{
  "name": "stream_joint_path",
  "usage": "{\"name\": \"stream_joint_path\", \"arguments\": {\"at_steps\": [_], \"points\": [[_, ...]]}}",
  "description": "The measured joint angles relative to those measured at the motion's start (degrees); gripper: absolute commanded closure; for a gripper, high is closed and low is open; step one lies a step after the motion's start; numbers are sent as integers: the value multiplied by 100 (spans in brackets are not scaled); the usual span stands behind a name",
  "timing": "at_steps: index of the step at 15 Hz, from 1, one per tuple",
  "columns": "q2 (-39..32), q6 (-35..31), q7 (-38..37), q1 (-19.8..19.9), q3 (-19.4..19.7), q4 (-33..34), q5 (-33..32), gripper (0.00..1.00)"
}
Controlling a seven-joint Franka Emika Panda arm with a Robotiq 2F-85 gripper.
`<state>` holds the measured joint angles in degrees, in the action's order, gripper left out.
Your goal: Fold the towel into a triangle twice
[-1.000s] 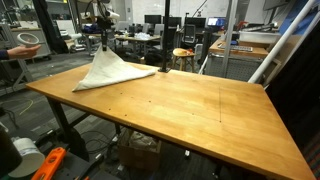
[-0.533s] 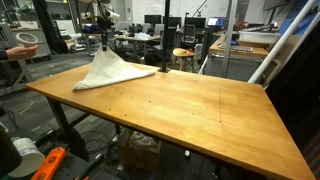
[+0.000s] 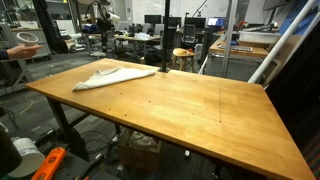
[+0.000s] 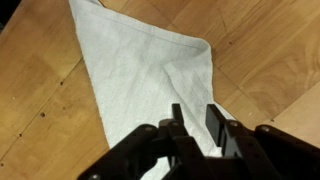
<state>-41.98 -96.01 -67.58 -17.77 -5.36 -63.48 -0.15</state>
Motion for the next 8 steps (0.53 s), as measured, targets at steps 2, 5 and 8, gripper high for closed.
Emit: {"name": "stream_joint_path", "arguments": {"at_steps": [2,5,8], "points": [[0,0,0,0,0,0,0,20],[4,2,0,0,7,-12,-62,1],[140,154,0,1,48,-347,-296,0]]}}
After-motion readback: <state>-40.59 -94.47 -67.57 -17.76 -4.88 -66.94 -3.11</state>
